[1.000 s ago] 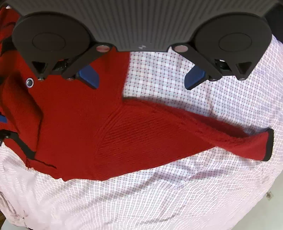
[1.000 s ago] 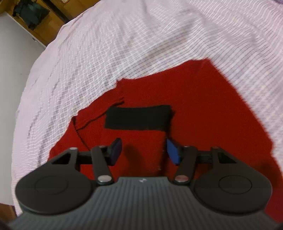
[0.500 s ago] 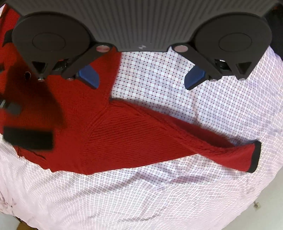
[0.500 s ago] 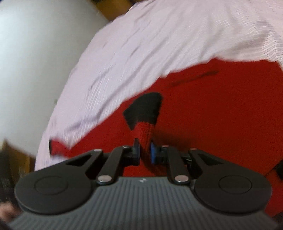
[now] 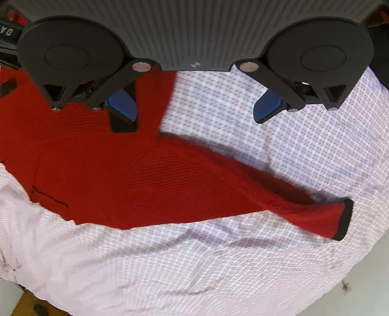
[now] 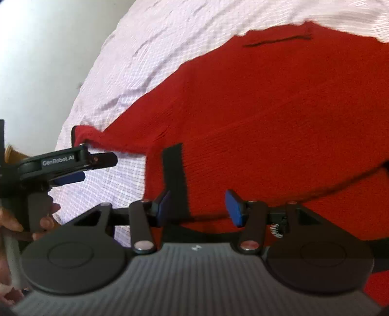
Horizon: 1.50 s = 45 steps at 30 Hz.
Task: Fold small clothes
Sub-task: 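Lift the sleeve and fold it across the cardigan body, open right gripper, then grasp the other sleeve's black cuff with the left gripper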
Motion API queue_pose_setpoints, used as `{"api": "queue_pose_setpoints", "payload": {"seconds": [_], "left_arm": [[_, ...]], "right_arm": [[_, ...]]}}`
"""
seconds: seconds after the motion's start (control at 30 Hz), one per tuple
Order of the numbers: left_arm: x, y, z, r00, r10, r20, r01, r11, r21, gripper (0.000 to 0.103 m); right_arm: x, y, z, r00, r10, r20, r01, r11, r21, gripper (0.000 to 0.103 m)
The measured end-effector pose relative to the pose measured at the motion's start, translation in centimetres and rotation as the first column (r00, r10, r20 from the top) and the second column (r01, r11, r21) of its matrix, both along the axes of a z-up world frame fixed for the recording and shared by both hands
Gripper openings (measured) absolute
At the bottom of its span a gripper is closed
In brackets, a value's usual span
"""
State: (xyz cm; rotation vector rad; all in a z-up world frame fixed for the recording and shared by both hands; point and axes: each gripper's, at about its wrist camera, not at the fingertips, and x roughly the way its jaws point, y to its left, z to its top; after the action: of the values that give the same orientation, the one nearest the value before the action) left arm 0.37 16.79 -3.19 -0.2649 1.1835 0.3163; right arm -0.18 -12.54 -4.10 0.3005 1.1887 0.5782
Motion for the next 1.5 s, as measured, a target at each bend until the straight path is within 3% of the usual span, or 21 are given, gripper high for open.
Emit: {"api": "queue_pose_setpoints", "payload": {"seconds": [0.27,0.4,0.77,0.97,1.13,1.23,1.33,1.47,1.5], "left_arm": [[1.5,-3.4,-0.9,0.997,-0.069,0.03,0.071,0.993,-0.092,0.102],[2.1,-5.0,-1.8,0.993,-0.096,0.07,0.106,0.982,-0.158,0.093],[3.8,-7.6,-6.4,0.994,-0.097,-0.042,0.086,0.975,-0.204,0.089],[4.6,-8.2,-8.1,0.995,-0.067,-0.067,0.055,0.985,-0.162,0.089],[5.5,-8.6,-8.8,0.996,-0.07,-0.059,0.06,0.986,-0.157,0.088],[5.7,-8.9,-8.7,0.998,-0.053,-0.046,0.046,0.988,-0.149,0.081],[5.7,-9.5,-8.4,0.998,-0.058,-0.029,0.054,0.99,-0.134,0.067],[5.6,-10.0,-7.2,0.998,-0.058,0.008,0.059,0.991,-0.121,0.027],[5.5,-10.0,-6.8,0.998,-0.055,0.018,0.057,0.991,-0.123,0.021]], "right_arm": [[1.6,-6.3,1.1,0.99,-0.132,0.058,0.137,0.985,-0.108,0.058],[3.3,-9.8,1.1,0.974,-0.202,0.098,0.216,0.961,-0.173,0.058],[9.1,-16.3,-1.4,0.937,-0.317,0.147,0.348,0.875,-0.337,0.058],[12.3,-17.6,-2.1,0.94,-0.303,0.159,0.339,0.882,-0.328,0.058],[14.6,-17.5,-2.4,0.956,-0.252,0.147,0.286,0.913,-0.291,0.061],[15.7,-17.3,-3.1,0.964,-0.227,0.136,0.258,0.922,-0.29,0.061],[16.4,-17.2,-3.9,0.968,-0.222,0.12,0.248,0.926,-0.285,0.061],[16.6,-17.3,-4.7,0.97,-0.219,0.106,0.24,0.935,-0.262,0.063],[16.5,-17.3,-4.7,0.97,-0.217,0.112,0.239,0.937,-0.255,0.062]]}}
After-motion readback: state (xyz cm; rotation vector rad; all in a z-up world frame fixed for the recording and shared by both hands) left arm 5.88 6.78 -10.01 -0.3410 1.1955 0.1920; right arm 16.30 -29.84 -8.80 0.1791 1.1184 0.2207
